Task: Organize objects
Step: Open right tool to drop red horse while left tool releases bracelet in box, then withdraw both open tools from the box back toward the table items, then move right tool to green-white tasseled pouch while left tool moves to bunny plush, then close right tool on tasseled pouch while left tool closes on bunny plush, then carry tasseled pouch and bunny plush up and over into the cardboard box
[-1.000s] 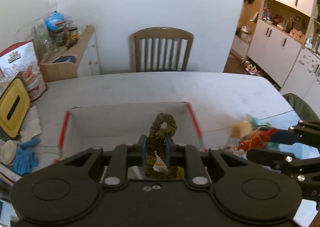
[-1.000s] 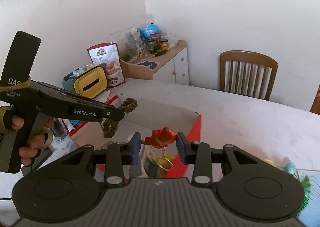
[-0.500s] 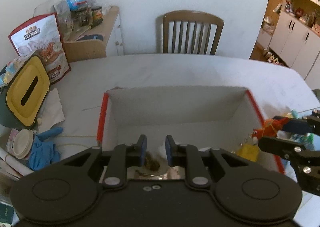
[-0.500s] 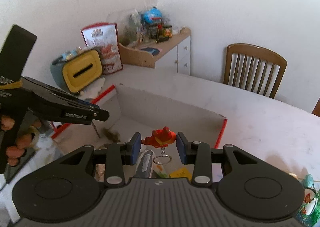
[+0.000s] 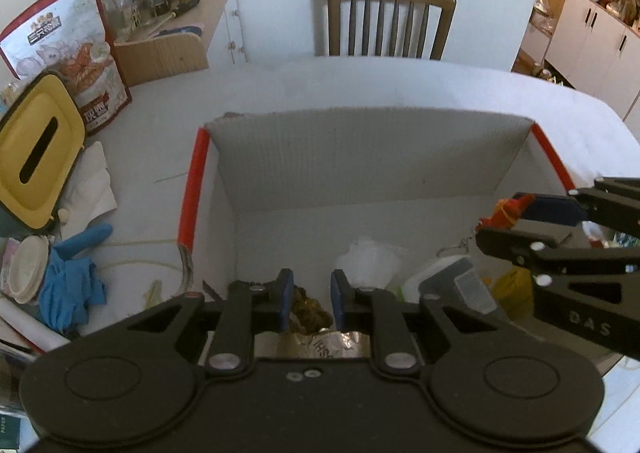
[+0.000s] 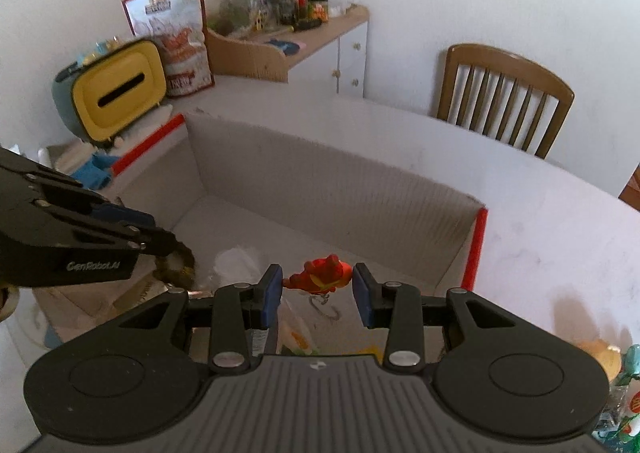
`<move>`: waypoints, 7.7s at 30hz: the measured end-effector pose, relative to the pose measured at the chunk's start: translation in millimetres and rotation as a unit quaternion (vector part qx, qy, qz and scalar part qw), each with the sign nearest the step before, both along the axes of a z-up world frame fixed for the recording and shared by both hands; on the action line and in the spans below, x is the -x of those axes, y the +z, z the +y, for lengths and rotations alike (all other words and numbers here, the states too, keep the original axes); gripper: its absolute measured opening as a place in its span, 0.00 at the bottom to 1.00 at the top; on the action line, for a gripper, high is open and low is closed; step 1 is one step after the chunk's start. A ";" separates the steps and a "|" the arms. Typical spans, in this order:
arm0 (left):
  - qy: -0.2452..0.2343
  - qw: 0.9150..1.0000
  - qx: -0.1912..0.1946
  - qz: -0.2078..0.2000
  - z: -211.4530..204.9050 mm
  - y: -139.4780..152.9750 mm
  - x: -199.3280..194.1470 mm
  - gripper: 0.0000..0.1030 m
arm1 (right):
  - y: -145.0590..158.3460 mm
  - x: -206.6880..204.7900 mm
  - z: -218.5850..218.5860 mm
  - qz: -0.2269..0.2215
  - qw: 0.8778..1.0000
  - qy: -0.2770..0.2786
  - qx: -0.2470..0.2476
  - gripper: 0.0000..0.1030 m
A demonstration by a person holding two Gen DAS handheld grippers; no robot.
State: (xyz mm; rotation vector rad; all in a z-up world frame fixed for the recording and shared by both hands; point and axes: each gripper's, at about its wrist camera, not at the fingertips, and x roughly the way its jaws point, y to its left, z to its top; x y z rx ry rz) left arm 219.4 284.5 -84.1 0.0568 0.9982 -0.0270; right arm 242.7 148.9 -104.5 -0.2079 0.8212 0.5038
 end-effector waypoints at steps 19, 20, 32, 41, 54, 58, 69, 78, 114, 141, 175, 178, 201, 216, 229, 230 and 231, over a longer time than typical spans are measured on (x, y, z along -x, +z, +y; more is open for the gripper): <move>-0.014 1.000 -0.004 0.015 -6.7 -10.2 4.7 0.25 | -3.7 8.0 1.7 0.043 0.999 0.031 0.003 0.52; -0.015 1.000 -0.004 0.014 -7.0 -9.8 5.8 0.25 | -2.3 10.6 0.9 0.040 0.999 0.034 0.004 0.53; -0.023 1.000 0.011 -0.009 -13.0 9.8 24.1 0.36 | 29.8 33.0 -23.7 0.025 0.998 0.031 -0.041 0.56; -0.038 0.998 0.024 -0.042 -32.1 37.5 41.9 0.47 | 58.1 53.2 -41.0 0.005 0.997 0.034 -0.070 0.62; -0.047 0.996 0.033 -0.075 -61.3 63.9 63.5 0.64 | 84.4 80.2 -84.9 -0.016 0.993 0.028 -0.110 0.69; -0.049 0.995 0.033 -0.084 -74.6 69.4 69.1 0.70 | 87.5 86.5 -102.6 -0.019 0.993 0.021 -0.115 0.70; -0.059 0.993 0.037 -0.096 -121.1 76.3 79.2 0.81 | 90.6 96.6 -160.9 -0.022 0.991 -0.002 -0.134 0.77; -0.068 0.991 0.044 -0.103 -163.3 74.0 81.3 0.96 | 87.0 96.6 -214.3 -0.021 0.990 -0.025 -0.135 0.78; -0.058 0.997 0.014 -0.049 -294.0 -32.0 23.3 0.99 | -7.4 27.8 -374.7 0.016 0.991 -0.127 -0.048 0.78; -0.042 0.999 0.016 -0.017 -290.6 -73.5 -7.9 0.76 | -53.4 -12.7 -352.8 0.034 0.997 -0.073 -0.014 0.48; -0.071 0.996 0.050 -0.037 -293.0 -14.3 13.1 0.51 | 19.3 33.2 -369.6 -0.003 0.992 -0.105 -0.072 0.33; -0.073 0.995 0.055 -0.039 -289.7 -4.1 18.2 0.51 | 32.5 42.0 -367.3 -0.009 0.991 -0.101 -0.082 0.33; -0.076 0.991 0.072 -0.078 -212.3 67.2 57.5 0.51 | 106.2 80.2 -278.1 -0.015 0.993 -0.038 -0.111 0.33; -0.050 0.993 0.072 -0.083 -133.1 84.6 57.6 0.51 | 128.4 80.6 -193.6 -0.024 0.993 -0.004 -0.117 0.33; -0.025 0.994 0.055 -0.086 -64.8 88.5 46.9 0.51 | 143.1 54.7 -119.4 -0.043 0.993 0.022 -0.106 0.33; -0.022 0.995 0.053 -0.084 -59.4 86.6 44.9 0.51 | 142.1 51.3 -114.1 -0.043 0.993 0.023 -0.104 0.33; -0.019 0.995 0.052 -0.082 -54.7 85.2 43.1 0.51 | 139.9 47.5 -108.2 -0.042 0.993 0.024 -0.103 0.33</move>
